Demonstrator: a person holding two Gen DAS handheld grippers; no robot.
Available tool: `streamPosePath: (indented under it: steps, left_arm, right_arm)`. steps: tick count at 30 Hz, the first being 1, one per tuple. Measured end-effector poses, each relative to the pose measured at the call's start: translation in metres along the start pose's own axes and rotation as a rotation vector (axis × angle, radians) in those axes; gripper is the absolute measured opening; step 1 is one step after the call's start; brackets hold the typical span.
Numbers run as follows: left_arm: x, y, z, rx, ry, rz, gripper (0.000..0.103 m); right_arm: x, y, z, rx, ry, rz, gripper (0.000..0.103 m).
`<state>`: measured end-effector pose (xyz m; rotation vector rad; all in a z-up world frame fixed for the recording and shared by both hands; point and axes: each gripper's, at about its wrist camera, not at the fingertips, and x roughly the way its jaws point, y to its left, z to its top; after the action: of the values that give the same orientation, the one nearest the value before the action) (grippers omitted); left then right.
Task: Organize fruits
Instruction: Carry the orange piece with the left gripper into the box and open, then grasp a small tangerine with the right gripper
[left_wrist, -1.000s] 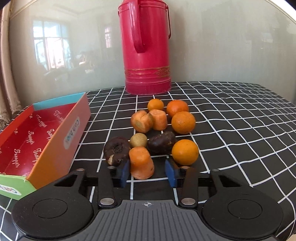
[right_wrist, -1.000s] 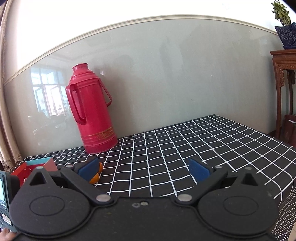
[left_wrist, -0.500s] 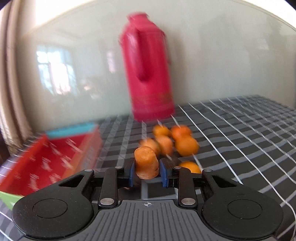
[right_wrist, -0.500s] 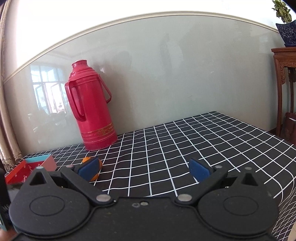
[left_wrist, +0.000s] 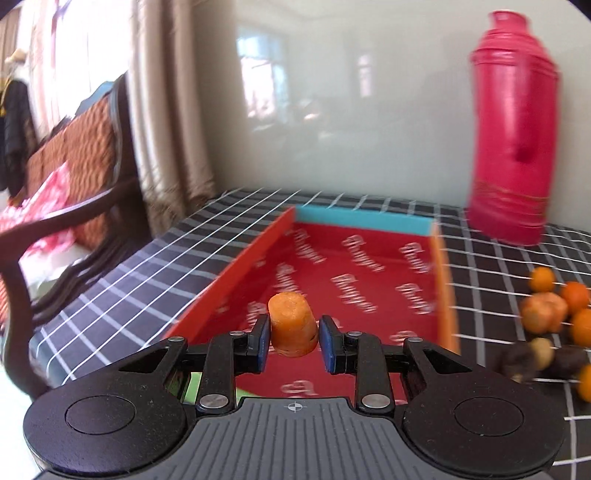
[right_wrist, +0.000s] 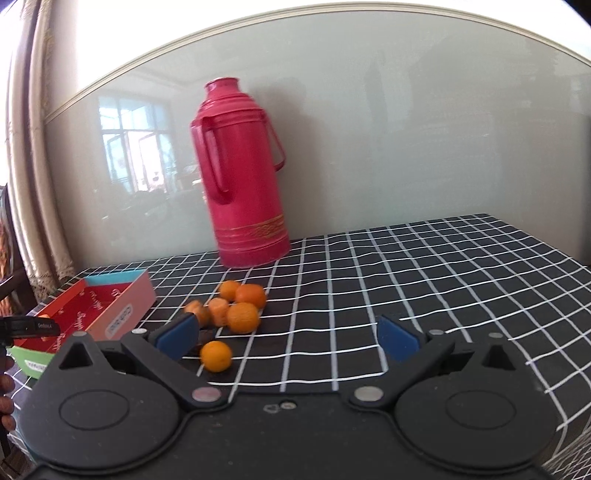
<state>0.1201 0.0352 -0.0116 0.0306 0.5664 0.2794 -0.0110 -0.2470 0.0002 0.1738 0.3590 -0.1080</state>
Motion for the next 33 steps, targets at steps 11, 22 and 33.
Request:
streamPosePath:
  steps: [11, 22, 33]
  left_arm:
    - [0.009, 0.026, 0.003, -0.062, 0.031, 0.007, 0.070]
    - [-0.034, 0.057, -0.003, -0.109, -0.165, 0.026, 0.103]
    - [-0.028, 0.105, -0.005, -0.196, -0.161, 0.108, 0.103]
  right_arm:
    - [0.026, 0.042, -0.003, -0.115, 0.058, 0.050, 0.097]
    - [0.063, 0.054, -0.003, -0.115, 0.173, 0.081, 0.097]
    - [0.108, 0.060, -0.011, -0.115, 0.266, 0.015, 0.063]
